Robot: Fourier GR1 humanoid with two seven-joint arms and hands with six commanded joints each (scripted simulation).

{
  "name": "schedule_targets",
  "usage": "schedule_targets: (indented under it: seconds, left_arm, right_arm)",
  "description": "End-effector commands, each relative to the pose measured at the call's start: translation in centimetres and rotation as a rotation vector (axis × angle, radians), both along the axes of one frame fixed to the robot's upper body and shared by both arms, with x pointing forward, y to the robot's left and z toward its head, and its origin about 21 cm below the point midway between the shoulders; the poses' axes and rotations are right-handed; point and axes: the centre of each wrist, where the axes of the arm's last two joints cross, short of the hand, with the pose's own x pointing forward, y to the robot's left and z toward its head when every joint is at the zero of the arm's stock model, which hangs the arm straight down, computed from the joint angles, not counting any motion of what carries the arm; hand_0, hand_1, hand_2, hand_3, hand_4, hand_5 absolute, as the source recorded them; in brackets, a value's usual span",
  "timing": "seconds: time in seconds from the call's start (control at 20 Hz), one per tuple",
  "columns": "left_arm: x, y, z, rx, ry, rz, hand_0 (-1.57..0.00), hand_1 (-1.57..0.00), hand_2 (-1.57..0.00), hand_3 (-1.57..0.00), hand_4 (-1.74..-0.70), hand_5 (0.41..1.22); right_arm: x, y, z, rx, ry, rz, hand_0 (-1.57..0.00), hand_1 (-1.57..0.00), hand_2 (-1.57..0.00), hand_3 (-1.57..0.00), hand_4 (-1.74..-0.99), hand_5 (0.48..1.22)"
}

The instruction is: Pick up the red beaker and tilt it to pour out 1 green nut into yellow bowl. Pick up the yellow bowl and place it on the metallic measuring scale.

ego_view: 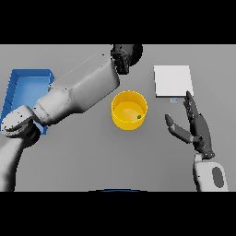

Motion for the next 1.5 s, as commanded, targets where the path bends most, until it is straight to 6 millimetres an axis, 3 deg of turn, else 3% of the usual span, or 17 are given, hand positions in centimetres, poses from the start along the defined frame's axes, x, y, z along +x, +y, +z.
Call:
schedule_targets:
  seconds: [0.0,0.05,0.2,0.3,0.35,0.4,0.55,0.8,0.95,1.1,1.3,1.45]
  left_arm:
    - [0.4,0.1,2.3,-0.029,-0.050,0.015,-1.57,-1.33,-1.32,-1.36,-1.66,1.196]
    - [1.0,0.5,3.8,-0.052,-0.079,0.018,-1.57,-1.38,-1.37,-1.21,-1.68,1.201]
    - [2.6,2.9,10.5,-0.187,-0.166,0.105,-1.57,-1.47,-1.47,-1.39,-1.57,1.211]
    - [3.5,4.3,12.6,-0.298,-0.180,0.180,-1.57,-1.51,-1.50,-1.45,-1.54,1.214]
    - [4.0,5.9,14.3,-0.401,-0.167,0.250,-1.57,-1.52,-1.52,-1.48,-1.58,1.216]
    - [4.9,9.2,15.8,-0.562,-0.150,0.358,-1.57,-1.53,-1.53,-1.45,-1.61,1.217]
    - [6.2,15.8,16.3,-0.907,-0.084,0.533,-1.57,-1.55,-1.55,-1.44,-1.67,1.219]
    - [6.8,23.3,13.9,-1.276,-0.111,0.702,-1.57,-1.56,-1.56,-1.44,-1.72,1.220]
    - [6.7,26.8,10.4,-1.394,-0.146,0.821,-1.57,-1.57,-1.57,-1.41,-1.73,1.221]
    - [6.3,30.2,6.2,-1.481,-0.141,0.978,-1.57,-1.57,-1.57,-1.49,-1.74,1.221]
    - [5.3,31.8,0.8,-1.619,-0.111,1.144,-1.57,-1.57,-1.57,-1.42,-1.74,1.221]
    - [3.9,33.0,-2.5,-1.703,-0.101,1.211,-1.57,-1.57,-1.57,-1.49,-1.74,1.221]
  right_arm:
    - [-0.1,-0.2,0.1,0.012,-0.001,0.006,0.00,0.00,0.00,0.00,-1.224,0.615]
    - [-0.2,-0.1,-0.2,0.022,0.001,0.014,0.00,0.00,0.00,0.00,-1.231,0.620]
    - [-0.2,-0.3,0.1,0.020,-0.005,0.015,0.00,0.00,0.00,0.00,-1.256,0.635]
    - [-0.1,0.1,0.3,0.017,-0.003,0.026,0.00,0.00,0.00,0.00,-1.274,0.642]
    - [0.1,0.0,0.3,0.011,-0.002,0.032,0.00,0.00,0.00,0.00,-1.281,0.644]
    - [0.1,0.0,0.3,0.002,-0.001,0.029,0.00,0.00,0.00,0.00,-1.292,0.645]
    - [0.4,0.0,0.5,-0.007,-0.027,0.051,0.00,0.00,0.00,0.00,-1.313,0.652]
    - [0.8,0.1,0.2,-0.038,-0.038,0.059,0.00,0.00,0.00,0.00,-1.298,0.651]
    - [0.9,0.6,0.3,-0.014,-0.022,0.062,0.00,0.00,0.00,0.00,-1.276,0.651]
    - [0.8,0.3,0.4,-0.015,-0.012,0.063,0.00,0.00,0.00,0.00,-1.278,0.659]
    - [0.9,0.3,0.3,-0.027,-0.019,0.071,0.00,0.00,0.00,0.00,-1.307,0.677]
    - [0.8,0.1,0.2,-0.045,-0.020,0.076,0.00,0.00,0.00,0.00,-1.302,0.693]
